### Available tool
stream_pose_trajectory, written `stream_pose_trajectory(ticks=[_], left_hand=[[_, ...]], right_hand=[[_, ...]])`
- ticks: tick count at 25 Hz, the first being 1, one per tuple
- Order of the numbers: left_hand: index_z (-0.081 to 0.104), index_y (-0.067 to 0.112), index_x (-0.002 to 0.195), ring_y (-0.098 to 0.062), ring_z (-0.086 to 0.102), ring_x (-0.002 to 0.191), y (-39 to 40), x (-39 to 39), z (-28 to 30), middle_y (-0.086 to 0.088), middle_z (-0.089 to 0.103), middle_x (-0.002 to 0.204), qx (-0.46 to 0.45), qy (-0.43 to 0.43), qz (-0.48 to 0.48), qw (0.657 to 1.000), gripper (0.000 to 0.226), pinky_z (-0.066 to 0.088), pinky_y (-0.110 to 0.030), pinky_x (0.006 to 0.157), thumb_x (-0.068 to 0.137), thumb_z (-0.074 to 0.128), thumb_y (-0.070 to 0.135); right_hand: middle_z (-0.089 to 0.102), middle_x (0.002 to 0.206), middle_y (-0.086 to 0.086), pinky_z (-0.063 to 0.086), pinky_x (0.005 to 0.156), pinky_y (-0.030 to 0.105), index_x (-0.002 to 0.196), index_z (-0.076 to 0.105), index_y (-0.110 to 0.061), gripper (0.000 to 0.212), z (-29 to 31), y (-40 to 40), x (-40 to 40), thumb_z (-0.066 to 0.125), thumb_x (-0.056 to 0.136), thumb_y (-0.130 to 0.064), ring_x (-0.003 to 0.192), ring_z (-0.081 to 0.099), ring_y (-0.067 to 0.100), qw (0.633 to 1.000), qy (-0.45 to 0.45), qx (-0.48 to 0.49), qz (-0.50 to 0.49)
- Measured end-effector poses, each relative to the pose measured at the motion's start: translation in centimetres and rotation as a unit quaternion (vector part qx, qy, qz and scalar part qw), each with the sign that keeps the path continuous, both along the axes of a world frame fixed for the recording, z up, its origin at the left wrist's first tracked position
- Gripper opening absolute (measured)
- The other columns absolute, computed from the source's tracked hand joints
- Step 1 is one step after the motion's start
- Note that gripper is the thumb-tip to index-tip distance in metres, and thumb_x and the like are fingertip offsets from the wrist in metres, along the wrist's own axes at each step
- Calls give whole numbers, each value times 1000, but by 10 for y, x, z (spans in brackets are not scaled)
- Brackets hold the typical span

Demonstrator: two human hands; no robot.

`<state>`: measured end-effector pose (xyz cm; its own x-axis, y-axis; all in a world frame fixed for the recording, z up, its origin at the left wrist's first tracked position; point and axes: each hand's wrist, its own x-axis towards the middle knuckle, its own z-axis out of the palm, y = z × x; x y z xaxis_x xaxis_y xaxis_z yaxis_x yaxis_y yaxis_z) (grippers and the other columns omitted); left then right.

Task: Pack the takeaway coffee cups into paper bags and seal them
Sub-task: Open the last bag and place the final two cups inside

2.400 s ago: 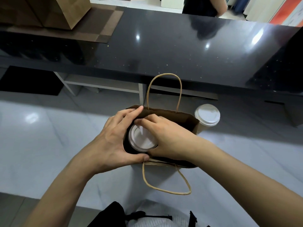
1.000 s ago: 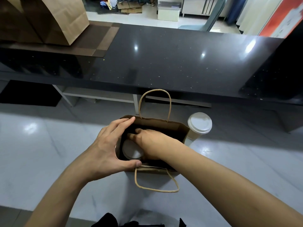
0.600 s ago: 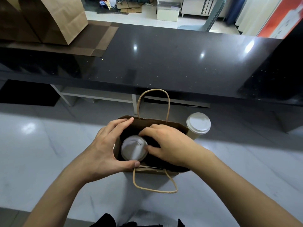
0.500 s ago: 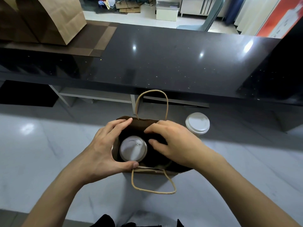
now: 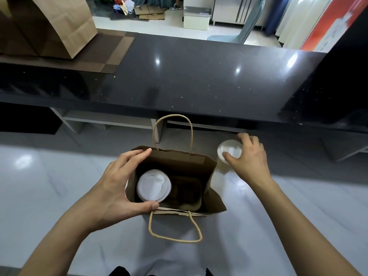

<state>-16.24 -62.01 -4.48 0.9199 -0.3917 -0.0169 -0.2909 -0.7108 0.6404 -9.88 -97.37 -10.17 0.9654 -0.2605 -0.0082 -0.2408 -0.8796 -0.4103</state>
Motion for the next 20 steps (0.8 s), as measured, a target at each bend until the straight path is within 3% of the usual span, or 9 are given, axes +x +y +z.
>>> stream_pose_trajectory(ticks=[3,5,13,20], left_hand=[[21,55,152,0,27,143,1,-1,-1,32,23,153,2,0,1,1000,112,34,-28,113,61,85,65],[21,55,152,3,26,143,0,-1,-1,33,22,153,3,0,3,1000,112,32,-25,112,61,86,63],[21,55,152,6,24,142,-1,1,-1,34,21,152,6,2,2,1000,112,29,-21,110,61,86,64],[23,54,152,5,24,143,-1,2,-2,34,21,152,-2,7,3,1000,112,29,-25,114,60,85,65]], right_hand=[[37,152,12,37,110,52,153,29,-25,95,-10,-5,11,73,78,-63,135,42,38,994,107,1,-4],[33,156,11,37,113,54,156,21,-29,104,-19,-7,17,75,75,-66,138,40,39,989,144,23,0],[43,139,6,53,95,50,142,35,-30,91,-6,-5,11,79,69,-59,122,51,33,992,88,87,-5],[44,126,-3,41,84,31,141,42,-34,81,69,11,-29,78,74,-63,113,46,17,985,-44,166,24]])
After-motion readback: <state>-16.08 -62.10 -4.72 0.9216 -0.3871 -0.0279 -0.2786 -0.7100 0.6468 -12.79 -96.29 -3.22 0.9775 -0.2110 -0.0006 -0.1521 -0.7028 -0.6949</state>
